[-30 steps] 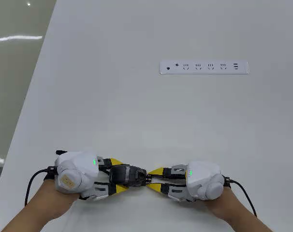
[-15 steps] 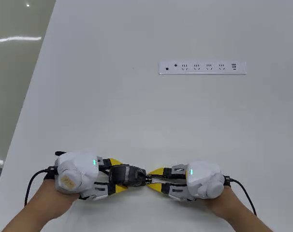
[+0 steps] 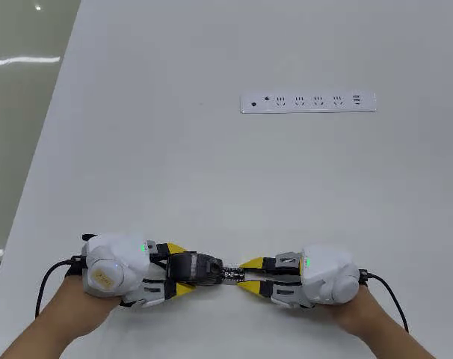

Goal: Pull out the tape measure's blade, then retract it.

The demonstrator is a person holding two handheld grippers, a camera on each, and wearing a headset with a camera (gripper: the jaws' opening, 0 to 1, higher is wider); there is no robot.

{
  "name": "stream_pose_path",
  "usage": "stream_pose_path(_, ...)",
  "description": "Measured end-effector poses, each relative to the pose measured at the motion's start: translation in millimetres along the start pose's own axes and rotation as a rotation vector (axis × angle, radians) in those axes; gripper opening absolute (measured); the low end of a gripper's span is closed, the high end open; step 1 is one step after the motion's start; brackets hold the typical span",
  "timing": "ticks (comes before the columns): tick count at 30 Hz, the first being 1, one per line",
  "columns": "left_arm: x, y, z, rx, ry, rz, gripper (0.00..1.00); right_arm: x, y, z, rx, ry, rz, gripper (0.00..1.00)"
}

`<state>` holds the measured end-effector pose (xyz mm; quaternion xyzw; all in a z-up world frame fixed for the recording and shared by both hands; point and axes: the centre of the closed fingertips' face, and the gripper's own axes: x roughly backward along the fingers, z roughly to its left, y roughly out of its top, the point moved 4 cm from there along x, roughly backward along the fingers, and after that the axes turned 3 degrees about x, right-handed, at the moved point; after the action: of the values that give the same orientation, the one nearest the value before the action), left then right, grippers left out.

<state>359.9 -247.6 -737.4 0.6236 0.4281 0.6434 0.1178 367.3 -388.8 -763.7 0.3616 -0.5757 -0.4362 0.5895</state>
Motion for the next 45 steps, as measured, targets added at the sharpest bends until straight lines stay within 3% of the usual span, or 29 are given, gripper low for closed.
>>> stream_pose_path(27,-0.6,0.9,-0.1,0.009,0.009,-0.002,0.32,24.0,-9.0,-3.2,-0.026,-0.030,0.003,0.10)
stream_pose_path(45,-1.4,1.9,-1.0,0.006,0.009,0.005,0.32,50.0,-17.1,-1.7,-0.050,-0.058,0.000,0.10)
